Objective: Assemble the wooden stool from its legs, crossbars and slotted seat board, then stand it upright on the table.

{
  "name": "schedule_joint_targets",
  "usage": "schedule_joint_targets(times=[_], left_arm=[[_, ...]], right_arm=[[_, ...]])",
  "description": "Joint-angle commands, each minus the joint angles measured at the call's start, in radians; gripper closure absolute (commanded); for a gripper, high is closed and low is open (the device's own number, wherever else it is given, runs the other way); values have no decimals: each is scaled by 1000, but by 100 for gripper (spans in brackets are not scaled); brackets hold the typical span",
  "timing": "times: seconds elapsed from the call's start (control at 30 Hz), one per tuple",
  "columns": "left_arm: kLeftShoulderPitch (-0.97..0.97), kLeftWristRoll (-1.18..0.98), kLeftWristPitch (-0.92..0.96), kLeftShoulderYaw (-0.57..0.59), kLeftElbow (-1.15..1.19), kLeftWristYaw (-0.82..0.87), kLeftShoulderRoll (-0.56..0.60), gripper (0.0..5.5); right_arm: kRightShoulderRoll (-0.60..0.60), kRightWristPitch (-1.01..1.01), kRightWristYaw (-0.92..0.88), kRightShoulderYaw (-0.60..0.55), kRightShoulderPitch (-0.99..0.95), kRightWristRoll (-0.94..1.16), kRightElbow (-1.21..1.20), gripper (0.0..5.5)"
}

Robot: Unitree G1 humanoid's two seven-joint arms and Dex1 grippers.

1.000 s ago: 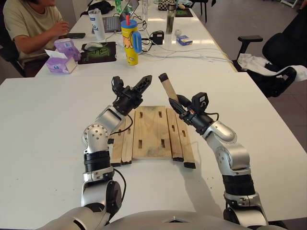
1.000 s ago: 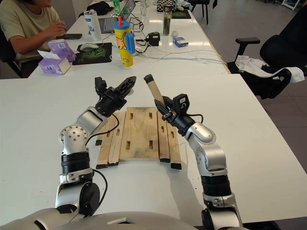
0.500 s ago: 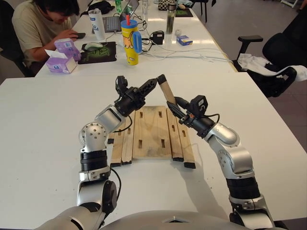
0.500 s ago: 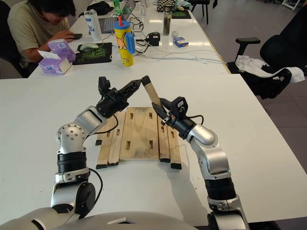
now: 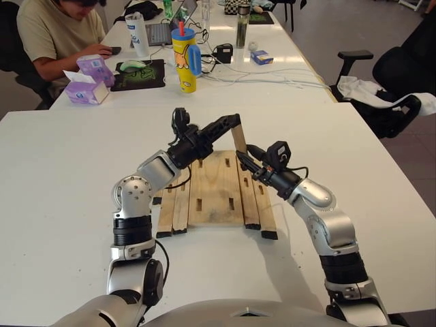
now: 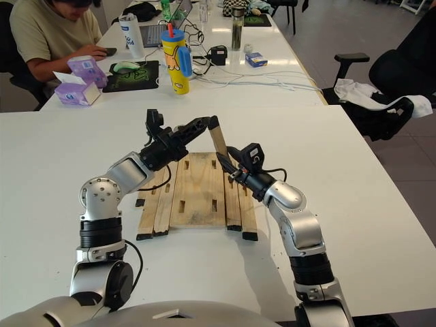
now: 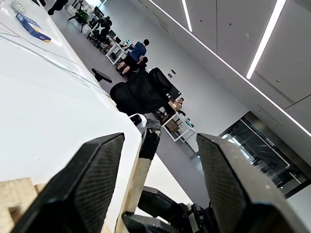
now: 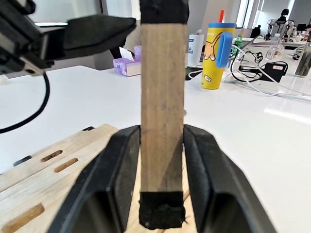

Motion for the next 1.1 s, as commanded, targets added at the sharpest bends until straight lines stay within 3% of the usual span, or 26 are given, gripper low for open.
schedule_joint_targets(times=[0.03,1.03,1.1], left_arm=[[9,25,-12,-34,-24,-27,13,273],[7,156,-115,-97,23,-55,6,273],[0,157,-124,-88,29,-49,2,304]], right_arm=[[-11,1,6,-2,-10,-8,13,420],[-34,-14,44,54,-11,-34,-28,420],[-31,-13,44,56,-11,-33,-30,420]])
